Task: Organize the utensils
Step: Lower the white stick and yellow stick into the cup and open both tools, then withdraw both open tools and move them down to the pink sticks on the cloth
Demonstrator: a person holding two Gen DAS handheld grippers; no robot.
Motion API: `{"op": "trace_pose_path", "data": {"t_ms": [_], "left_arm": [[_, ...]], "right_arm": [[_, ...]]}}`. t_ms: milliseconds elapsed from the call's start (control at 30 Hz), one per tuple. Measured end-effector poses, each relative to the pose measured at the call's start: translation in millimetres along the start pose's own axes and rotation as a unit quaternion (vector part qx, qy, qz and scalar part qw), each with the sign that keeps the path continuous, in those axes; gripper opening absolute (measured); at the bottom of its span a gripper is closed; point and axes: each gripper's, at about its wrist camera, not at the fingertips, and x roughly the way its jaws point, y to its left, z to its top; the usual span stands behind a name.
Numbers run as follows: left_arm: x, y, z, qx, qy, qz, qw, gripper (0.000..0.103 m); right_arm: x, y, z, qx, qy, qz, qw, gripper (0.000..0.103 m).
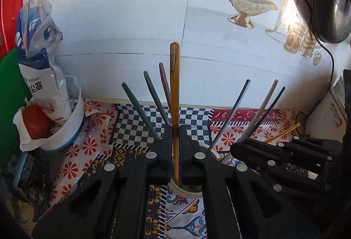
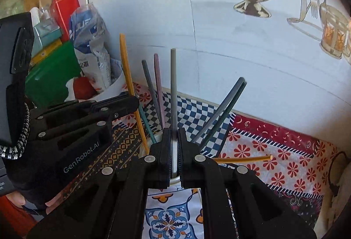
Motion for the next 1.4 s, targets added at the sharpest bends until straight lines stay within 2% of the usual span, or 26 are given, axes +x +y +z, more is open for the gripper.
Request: {"op": "trace_pose_path", "data": {"t_ms": [167, 333, 433, 500, 600, 667, 733, 833, 900, 1100, 1267, 1400], "left_arm": [[1.3, -2.2, -5.1, 0.011, 0.017, 0.004, 0.9998, 0.004], [-12.5, -3.0, -5.3, 0.018, 0.017, 0.002, 0.9997, 0.005], [-25.4, -4.7, -5.1, 0.023, 0.014, 0.001, 0.9996, 0.008], [-35.7, -6.5, -5.7, 0.027, 0.009, 0.002, 0.9996, 0.013], [-51.7, -10.5, -8.2, 0.035, 0.0, 0.006, 0.9993, 0.027], [-60.4, -13.2, -11.6, 0.038, -0.002, 0.007, 0.9992, 0.043], [-67.5, -17.9, -16.5, 0.042, 0.002, 0.005, 0.9991, 0.055], [-73.9, -29.5, -27.8, 0.054, 0.007, -0.001, 0.9985, 0.061], [-73.2, -39.6, -36.9, 0.067, 0.016, -0.003, 0.9976, 0.063], [-55.3, -68.3, -68.6, 0.089, 0.06, -0.029, 0.9937, 0.064], [-31.2, -95.6, -100.0, 0.108, 0.109, -0.05, 0.9868, 0.064], [-8.0, -114.3, -128.1, 0.119, 0.157, -0.065, 0.9782, 0.064]], "right_arm": [[3.4, -2.1, -6.4, -0.001, 0.023, 0.008, 1.0, 0.007], [-4.5, -0.3, -7.9, -0.009, 0.031, -0.001, 0.999, 0.007], [-14.7, -0.4, -9.2, -0.012, 0.025, -0.009, 1.0, 0.01], [-24.9, -0.2, -11.3, -0.015, 0.019, -0.016, 1.0, 0.016], [-41.9, 0.3, -15.0, -0.021, 0.008, -0.028, 0.999, 0.023], [-53.2, 1.0, -18.7, -0.025, 0.001, -0.036, 0.999, 0.028], [-65.6, 0.5, -24.0, -0.03, -0.007, -0.047, 0.998, 0.032], [-79.8, -1.6, -33.0, -0.028, -0.012, -0.062, 0.998, 0.038], [-89.7, -5.0, -41.2, -0.019, -0.015, -0.068, 0.997, 0.042], [-107.4, -21.8, -71.7, 0.005, -0.007, -0.092, 0.996, 0.044], [-112.2, -44.9, -108.3, 0.034, 0.025, -0.116, 0.992, 0.044], [-108.1, -66.5, -141.0, 0.059, 0.063, -0.147, 0.985, 0.044]]}}
